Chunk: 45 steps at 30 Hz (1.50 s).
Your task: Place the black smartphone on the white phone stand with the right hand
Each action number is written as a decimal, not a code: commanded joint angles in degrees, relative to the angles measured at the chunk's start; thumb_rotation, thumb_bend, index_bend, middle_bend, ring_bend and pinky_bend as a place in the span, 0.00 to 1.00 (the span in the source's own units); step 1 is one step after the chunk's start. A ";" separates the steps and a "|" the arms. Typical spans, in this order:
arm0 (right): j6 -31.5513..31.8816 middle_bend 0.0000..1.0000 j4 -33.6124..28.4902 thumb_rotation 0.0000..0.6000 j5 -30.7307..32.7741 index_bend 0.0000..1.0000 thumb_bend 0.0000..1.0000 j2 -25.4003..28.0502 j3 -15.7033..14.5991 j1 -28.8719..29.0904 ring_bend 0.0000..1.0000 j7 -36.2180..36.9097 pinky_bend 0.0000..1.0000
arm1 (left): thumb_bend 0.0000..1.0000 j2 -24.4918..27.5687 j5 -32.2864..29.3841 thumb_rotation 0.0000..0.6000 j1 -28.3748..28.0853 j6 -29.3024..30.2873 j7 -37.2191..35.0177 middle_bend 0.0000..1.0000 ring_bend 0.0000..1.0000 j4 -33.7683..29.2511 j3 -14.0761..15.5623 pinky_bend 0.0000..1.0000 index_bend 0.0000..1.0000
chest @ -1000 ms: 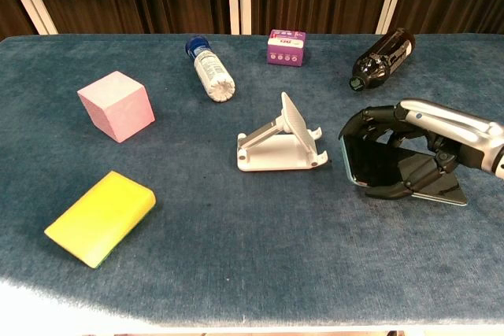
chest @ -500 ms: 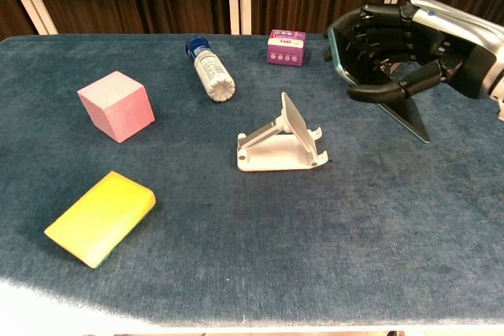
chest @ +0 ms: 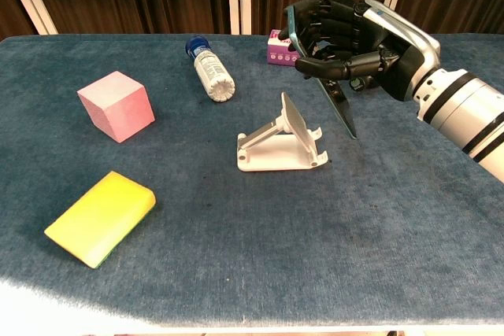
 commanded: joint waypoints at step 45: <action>7.24 0.17 2.87 1.00 0.27 0.14 0.24 5.38 -4.29 -2.14 0.07 -13.30 0.15 | 0.11 0.15 -0.34 1.00 -0.75 -0.81 -0.67 0.24 0.13 0.36 -0.08 0.00 0.27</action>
